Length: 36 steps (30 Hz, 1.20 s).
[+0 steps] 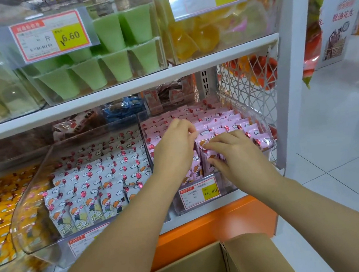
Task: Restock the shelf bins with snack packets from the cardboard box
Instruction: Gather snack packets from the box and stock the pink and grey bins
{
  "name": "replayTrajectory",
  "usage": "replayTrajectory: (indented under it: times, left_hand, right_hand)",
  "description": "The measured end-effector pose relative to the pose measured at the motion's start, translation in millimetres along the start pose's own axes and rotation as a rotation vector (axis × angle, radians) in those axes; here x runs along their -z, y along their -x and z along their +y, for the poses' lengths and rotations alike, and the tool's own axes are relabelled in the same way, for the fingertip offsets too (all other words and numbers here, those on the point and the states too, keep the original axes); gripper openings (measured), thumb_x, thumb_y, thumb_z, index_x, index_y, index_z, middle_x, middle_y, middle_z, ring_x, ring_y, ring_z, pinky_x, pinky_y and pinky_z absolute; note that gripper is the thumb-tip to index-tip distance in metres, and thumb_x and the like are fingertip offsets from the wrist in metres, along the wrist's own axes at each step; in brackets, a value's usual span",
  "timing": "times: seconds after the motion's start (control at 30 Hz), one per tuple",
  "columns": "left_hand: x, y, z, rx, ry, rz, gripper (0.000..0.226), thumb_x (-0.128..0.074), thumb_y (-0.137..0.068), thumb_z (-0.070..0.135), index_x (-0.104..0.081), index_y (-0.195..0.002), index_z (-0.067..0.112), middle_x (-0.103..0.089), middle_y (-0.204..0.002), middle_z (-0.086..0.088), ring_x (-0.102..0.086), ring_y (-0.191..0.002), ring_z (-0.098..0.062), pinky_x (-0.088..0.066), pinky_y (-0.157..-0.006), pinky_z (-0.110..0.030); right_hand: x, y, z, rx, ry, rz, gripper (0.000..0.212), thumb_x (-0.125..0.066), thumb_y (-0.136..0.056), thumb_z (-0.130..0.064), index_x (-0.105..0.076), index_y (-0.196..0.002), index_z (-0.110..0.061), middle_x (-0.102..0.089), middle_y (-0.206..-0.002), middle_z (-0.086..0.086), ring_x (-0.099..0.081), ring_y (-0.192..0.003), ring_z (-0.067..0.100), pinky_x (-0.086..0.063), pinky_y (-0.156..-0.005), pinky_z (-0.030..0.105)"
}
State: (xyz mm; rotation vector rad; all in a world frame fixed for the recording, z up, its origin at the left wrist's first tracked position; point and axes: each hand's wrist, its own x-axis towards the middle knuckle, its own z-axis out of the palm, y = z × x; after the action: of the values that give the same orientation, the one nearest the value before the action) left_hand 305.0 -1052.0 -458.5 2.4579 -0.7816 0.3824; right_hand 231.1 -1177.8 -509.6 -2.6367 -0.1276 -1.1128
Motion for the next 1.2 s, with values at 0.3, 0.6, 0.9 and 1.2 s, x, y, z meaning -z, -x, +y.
replayTrajectory:
  times: [0.3, 0.6, 0.9, 1.2]
  left_hand:
    - [5, 9, -11, -0.072, 0.053, -0.203, 0.033, -0.052, -0.096, 0.026, -0.052, -0.129, 0.026, -0.050, -0.103, 0.008, -0.051, -0.089, -0.011, -0.049, -0.085, -0.036]
    - [-6, 17, -11, -0.164, -0.293, -0.283, 0.033, -0.051, -0.095, 0.024, -0.050, -0.127, 0.030, -0.048, -0.129, 0.004, -0.045, -0.119, -0.020, -0.041, -0.092, -0.038]
    - [17, 20, 4, -0.178, -0.089, -0.387, 0.036, -0.061, -0.087, 0.032, -0.057, -0.122, 0.028, -0.052, -0.101, 0.006, -0.053, -0.093, -0.016, -0.047, -0.084, -0.035]
    - [0, 21, 18, -0.103, -0.241, -0.402, 0.043, -0.065, -0.089, 0.030, -0.051, -0.124, 0.009, -0.054, -0.117, -0.012, -0.053, -0.104, -0.029, -0.044, -0.082, -0.035]
  right_hand:
    - [6, 5, -11, -0.038, 0.001, -0.034, 0.036, -0.085, -0.063, -0.013, -0.073, -0.096, -0.019, -0.068, -0.089, 0.002, -0.060, -0.083, 0.032, -0.041, -0.070, 0.038]
    - [8, 6, -8, -0.059, 0.013, -0.100, 0.038, -0.087, -0.059, -0.014, -0.073, -0.093, -0.021, -0.064, -0.092, 0.006, -0.060, -0.086, 0.034, -0.047, -0.072, 0.044]
    - [15, -1, -4, -0.109, -0.029, -0.350, 0.031, -0.059, -0.090, -0.019, -0.065, -0.117, -0.033, -0.059, -0.118, -0.002, -0.050, -0.116, 0.024, -0.024, -0.106, 0.046]
    - [32, 2, 7, -0.214, -0.049, -0.190, 0.013, -0.069, -0.083, -0.013, -0.073, -0.095, -0.018, -0.072, -0.093, 0.001, -0.054, -0.099, 0.026, -0.026, -0.103, 0.038]
